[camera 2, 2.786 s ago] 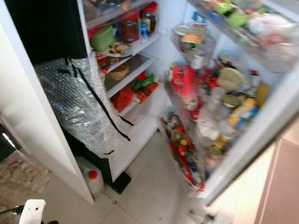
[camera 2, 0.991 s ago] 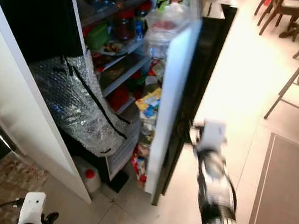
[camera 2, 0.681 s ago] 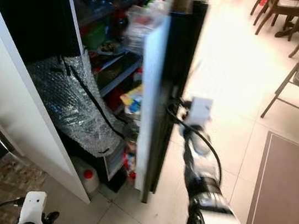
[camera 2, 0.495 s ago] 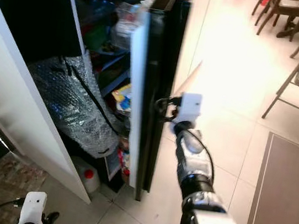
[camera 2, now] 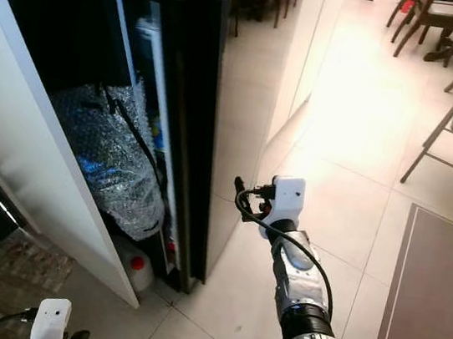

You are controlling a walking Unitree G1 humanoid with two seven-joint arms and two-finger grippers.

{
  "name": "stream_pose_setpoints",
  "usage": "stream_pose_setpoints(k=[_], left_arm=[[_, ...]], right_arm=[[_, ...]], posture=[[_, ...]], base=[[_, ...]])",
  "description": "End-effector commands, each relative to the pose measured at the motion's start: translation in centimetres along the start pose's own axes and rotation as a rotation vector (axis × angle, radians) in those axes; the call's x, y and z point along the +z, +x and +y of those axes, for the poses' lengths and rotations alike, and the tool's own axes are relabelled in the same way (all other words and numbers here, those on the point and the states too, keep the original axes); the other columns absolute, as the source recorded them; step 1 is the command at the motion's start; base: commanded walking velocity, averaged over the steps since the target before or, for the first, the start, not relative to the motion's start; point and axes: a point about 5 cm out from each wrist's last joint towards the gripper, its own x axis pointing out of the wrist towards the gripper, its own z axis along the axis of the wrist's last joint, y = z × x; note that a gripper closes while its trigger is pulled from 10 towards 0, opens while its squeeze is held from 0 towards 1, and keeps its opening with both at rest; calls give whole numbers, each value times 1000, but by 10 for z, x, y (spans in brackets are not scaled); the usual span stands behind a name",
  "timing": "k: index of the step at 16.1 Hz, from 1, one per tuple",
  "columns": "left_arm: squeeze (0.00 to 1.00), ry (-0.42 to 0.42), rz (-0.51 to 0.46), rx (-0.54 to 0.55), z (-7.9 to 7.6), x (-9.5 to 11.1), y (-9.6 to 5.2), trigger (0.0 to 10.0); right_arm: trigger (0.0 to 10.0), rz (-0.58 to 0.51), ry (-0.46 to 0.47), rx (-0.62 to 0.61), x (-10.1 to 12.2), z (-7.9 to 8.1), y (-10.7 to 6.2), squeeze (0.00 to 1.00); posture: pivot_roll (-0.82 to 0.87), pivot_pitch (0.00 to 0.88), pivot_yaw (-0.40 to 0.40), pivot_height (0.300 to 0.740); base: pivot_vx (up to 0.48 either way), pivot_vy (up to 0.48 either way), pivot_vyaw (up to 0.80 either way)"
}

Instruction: Restocking fridge

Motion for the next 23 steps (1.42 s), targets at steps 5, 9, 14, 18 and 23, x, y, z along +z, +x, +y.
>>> stream_pose_setpoints(k=[5,9,14,18,23], left_arm=[[0,3,19,5,3,-6,-2,10000],[0,-23,48,27,11,-13,-4,10000],[0,-15,53,39,13,-12,-4,10000],[0,-17,44,36,11,-10,-3,10000],[0,-14,39,37,11,-9,-3,10000]], right_arm=[[10000,27,10,-61,-5,-2,-1,0],[10000,31,33,-119,-10,-7,-6,0],[10000,18,-11,-104,-8,-8,-7,0],[10000,1,-21,-141,-2,-17,-7,0],[10000,8,-18,-158,-3,-20,-9,0]], posture=[[-65,0,41,740],[-62,0,44,740],[-61,0,43,740],[-58,0,40,740],[-55,1,41,740]], base=[[0,0,0],[0,0,0],[0,0,0],[0,0,706],[0,0,798]])
